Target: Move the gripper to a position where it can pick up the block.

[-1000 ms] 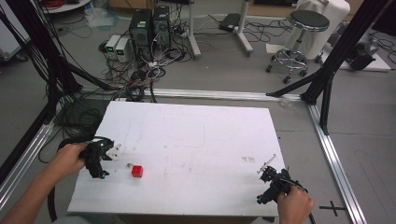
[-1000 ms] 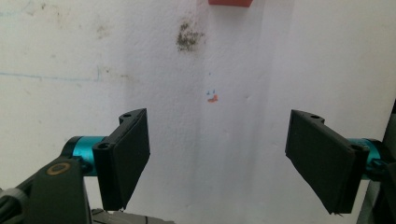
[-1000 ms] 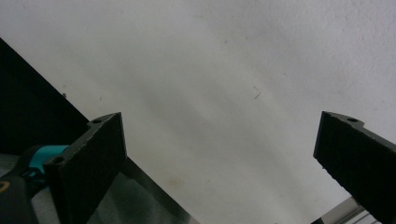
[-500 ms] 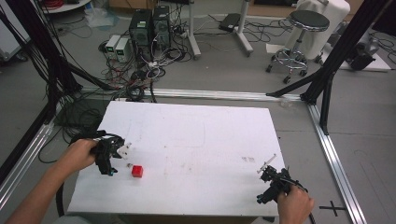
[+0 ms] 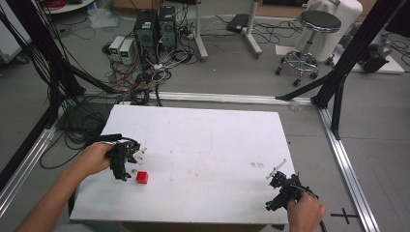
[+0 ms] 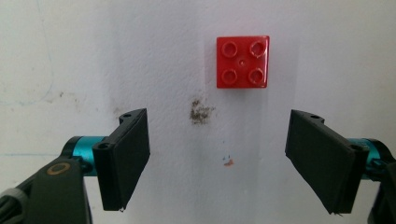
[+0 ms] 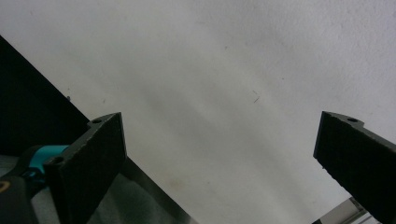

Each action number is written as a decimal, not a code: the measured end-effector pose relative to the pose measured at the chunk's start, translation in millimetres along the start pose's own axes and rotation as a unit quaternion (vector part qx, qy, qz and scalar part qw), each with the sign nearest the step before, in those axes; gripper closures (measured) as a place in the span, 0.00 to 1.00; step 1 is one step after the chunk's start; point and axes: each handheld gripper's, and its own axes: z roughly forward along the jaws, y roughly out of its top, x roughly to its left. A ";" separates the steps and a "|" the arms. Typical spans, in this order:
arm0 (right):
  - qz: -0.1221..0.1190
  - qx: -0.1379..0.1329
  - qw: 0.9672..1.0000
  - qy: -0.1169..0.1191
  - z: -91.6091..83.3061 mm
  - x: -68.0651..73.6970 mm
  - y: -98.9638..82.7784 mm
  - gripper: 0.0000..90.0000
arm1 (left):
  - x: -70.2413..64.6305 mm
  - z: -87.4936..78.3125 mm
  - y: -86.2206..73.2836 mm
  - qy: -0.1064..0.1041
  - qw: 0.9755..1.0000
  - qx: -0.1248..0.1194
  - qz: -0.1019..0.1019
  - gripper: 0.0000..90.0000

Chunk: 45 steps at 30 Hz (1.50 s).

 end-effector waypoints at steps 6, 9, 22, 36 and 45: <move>-0.002 -0.001 1.000 0.000 -0.4 -0.2 -0.1 0.02 | 2.0 5.9 8.7 -0.007 1.000 0.004 0.007 0.25; -0.002 0.001 1.000 0.001 -0.6 -0.2 0.0 0.02 | 2.2 10.1 11.2 -0.016 1.000 0.009 0.013 0.25; -0.001 0.003 1.000 0.000 1.2 0.5 1.2 0.02 | -2.3 28.7 24.6 -0.027 0.999 0.021 0.029 0.25; -0.001 0.004 1.000 0.002 1.2 0.1 1.0 0.02 | -6.4 47.3 34.2 -0.036 0.998 0.047 0.033 0.25; -0.001 0.004 1.000 0.002 1.2 0.0 0.9 0.02 | -7.1 52.0 35.3 -0.038 0.998 0.051 0.031 0.25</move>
